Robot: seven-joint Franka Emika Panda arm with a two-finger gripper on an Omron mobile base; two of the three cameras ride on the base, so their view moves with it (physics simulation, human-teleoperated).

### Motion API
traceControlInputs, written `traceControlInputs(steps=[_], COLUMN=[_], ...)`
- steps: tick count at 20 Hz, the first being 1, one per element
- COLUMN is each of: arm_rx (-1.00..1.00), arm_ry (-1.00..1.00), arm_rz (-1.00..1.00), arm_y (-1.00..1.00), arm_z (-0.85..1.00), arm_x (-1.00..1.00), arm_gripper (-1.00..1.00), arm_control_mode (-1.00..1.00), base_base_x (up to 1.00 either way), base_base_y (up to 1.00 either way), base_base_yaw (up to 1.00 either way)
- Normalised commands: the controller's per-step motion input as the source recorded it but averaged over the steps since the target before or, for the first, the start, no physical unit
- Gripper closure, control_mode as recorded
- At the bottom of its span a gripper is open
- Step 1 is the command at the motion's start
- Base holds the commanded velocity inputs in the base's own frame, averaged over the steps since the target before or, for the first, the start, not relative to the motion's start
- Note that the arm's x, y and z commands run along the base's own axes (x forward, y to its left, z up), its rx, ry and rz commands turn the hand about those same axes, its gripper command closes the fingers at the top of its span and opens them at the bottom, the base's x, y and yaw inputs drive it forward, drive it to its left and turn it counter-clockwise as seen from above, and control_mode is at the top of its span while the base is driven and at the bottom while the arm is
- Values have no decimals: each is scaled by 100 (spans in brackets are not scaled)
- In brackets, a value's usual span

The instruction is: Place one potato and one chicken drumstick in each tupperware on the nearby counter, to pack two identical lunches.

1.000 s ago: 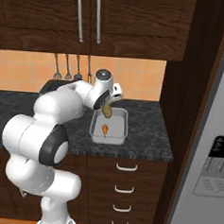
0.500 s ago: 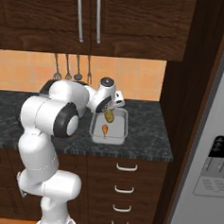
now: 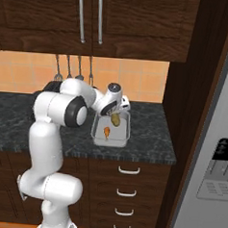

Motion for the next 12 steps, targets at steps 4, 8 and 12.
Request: traceControlInputs(steps=[4, 8, 12], arm_rx=[0, 0, 0], arm_ry=[0, 1, 0], arm_rz=[0, 0, 0], arm_y=[-10, 1, -4], arm_z=[-28, -37, -27], arm_x=[11, 15, 7], arm_gripper=[100, -100, -100], arm_control_mode=[-100, -100, -100], base_base_x=[0, 0, 0], base_base_y=[0, 0, 0], base_base_yaw=[0, 0, 0])
